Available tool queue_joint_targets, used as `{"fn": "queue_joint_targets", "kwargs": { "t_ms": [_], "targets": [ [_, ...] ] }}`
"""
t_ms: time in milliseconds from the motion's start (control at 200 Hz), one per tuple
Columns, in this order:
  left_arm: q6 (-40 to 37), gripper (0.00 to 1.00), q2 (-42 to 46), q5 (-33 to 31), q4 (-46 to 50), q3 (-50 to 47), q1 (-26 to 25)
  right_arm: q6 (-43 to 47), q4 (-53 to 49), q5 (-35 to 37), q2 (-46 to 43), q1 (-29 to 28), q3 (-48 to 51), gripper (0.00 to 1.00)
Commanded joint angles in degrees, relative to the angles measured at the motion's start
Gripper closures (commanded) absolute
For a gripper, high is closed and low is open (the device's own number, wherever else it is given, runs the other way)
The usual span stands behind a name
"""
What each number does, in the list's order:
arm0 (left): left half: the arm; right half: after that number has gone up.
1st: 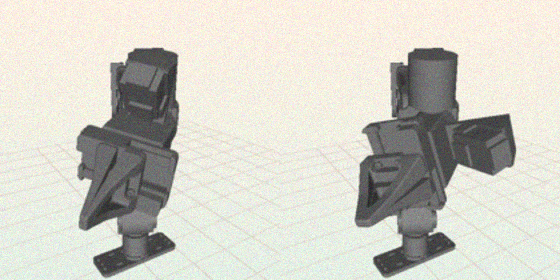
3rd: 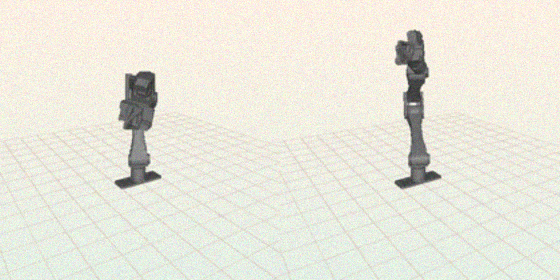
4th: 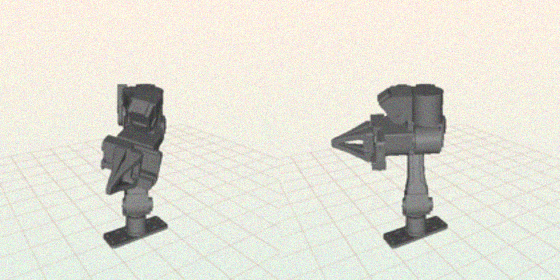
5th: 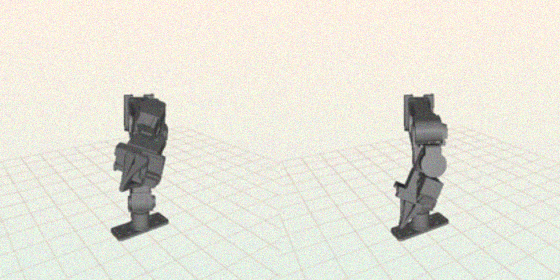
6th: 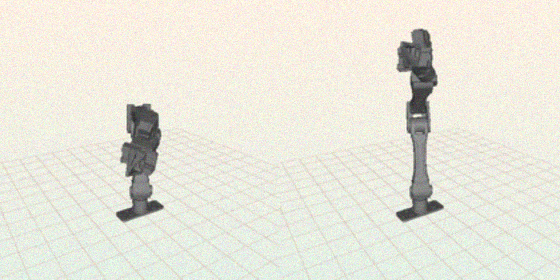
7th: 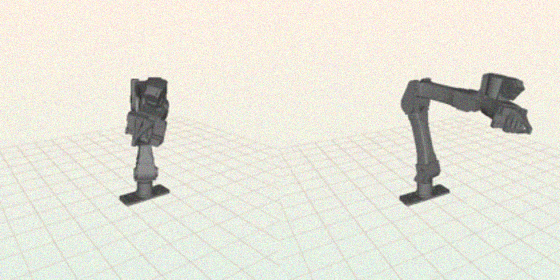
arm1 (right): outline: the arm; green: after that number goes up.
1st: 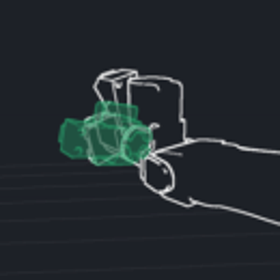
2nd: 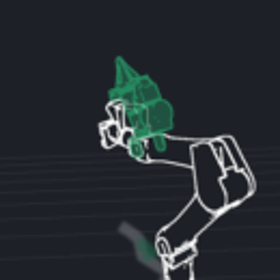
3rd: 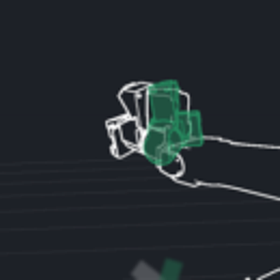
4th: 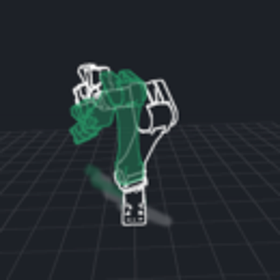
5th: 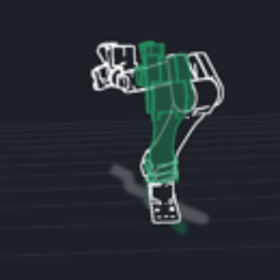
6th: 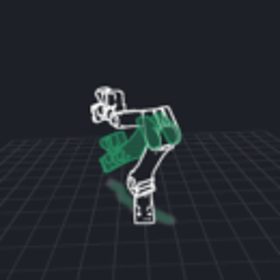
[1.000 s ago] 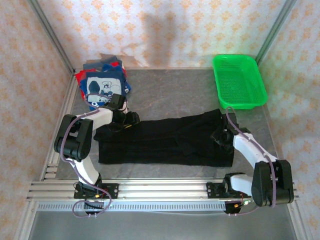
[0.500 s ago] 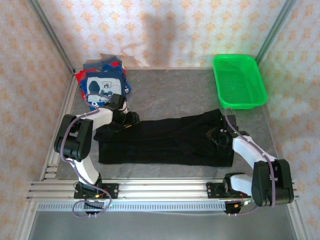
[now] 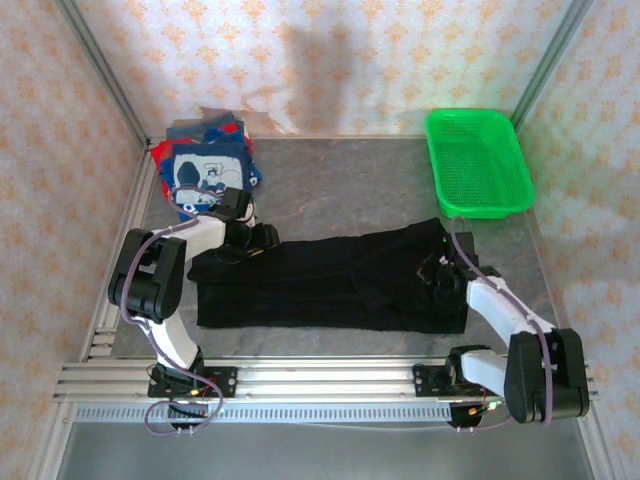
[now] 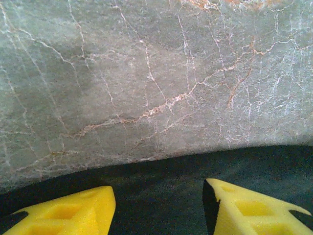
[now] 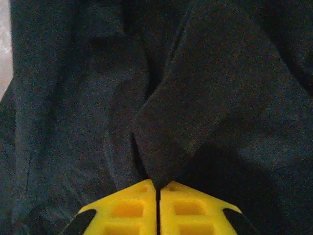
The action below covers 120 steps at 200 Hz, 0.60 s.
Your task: Fold and stack the t-shirts
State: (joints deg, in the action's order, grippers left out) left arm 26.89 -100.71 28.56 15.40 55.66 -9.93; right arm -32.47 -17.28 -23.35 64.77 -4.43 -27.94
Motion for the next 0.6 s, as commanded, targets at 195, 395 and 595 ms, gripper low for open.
{"fn": "queue_joint_targets", "kwargs": {
  "t_ms": [195,395,595],
  "targets": [
    [-1.1,0.48,-3.6,-2.0,3.9,-1.3,0.8,-1.6,-13.8,7.1,-8.0,0.3,-2.2,1.00],
    [-1.2,0.48,-4.2,-2.5,3.9,-1.4,0.8,-6.5,-23.1,11.0,-8.8,0.3,-3.1,1.00],
    [-1.5,0.48,-4.4,-2.7,4.3,-1.2,0.8,-8.6,-27.3,14.1,-12.6,0.3,-2.9,1.00]
  ]
}}
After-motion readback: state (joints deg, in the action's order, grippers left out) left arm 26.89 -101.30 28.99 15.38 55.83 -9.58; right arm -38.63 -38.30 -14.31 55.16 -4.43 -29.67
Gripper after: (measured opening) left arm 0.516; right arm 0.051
